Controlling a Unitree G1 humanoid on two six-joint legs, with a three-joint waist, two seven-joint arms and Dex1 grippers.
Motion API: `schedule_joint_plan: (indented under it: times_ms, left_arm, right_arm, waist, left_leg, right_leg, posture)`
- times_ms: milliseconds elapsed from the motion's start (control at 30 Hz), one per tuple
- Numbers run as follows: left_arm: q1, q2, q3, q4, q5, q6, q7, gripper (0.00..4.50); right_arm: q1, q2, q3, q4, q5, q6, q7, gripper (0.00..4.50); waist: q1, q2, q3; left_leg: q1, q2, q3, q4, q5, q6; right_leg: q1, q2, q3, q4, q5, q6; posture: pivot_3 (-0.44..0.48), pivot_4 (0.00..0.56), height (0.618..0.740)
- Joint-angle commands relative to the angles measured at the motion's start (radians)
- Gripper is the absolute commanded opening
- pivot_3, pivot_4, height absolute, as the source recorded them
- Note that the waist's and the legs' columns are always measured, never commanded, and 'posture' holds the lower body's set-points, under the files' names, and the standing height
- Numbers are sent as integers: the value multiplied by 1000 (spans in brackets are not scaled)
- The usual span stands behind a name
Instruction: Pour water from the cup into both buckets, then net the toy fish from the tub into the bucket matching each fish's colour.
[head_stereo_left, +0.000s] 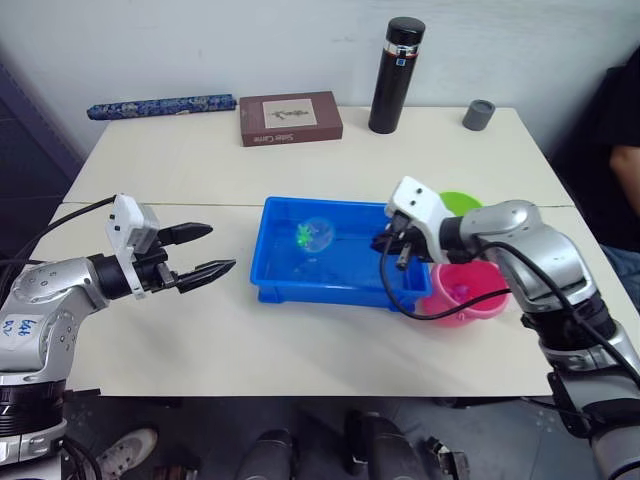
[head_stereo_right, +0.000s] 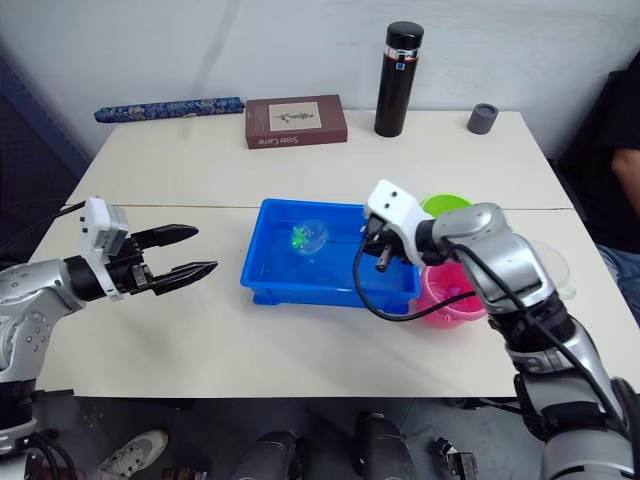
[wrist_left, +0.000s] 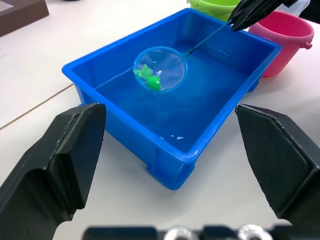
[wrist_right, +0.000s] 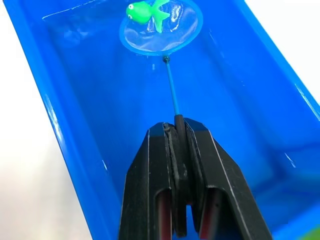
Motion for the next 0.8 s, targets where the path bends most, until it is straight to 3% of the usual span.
schedule_joint_plan:
  times_ms: [33, 400, 800]
  left_arm:
    - [-63, -6, -29, 21, -3, -33, -24, 4460]
    - [-199, -33, -120, 138, 32, -87, -86, 4460]
    - [-266, -51, -162, 209, 56, -119, -134, 4460]
  right_arm:
    - [38, -100, -123, -59, 55, -55, 62, 0]
    - [187, -351, -343, 63, 57, -200, 77, 0]
    - [228, -396, -389, 217, -15, -344, -24, 0]
  waist:
    - [7, 0, 0]
    - [3, 0, 0]
    - [-1, 0, 0]
  left_leg:
    - [0, 0, 0, 0, 0, 0]
    - [0, 0, 0, 0, 0, 0]
    - [0, 0, 1, 0, 0, 0]
  right_leg:
    - [0, 0, 0, 0, 0, 0]
    - [0, 0, 0, 0, 0, 0]
    - [0, 0, 0, 0, 0, 0]
  posture:
    - [0, 150, 739]
    - [0, 150, 739]
    - [0, 150, 739]
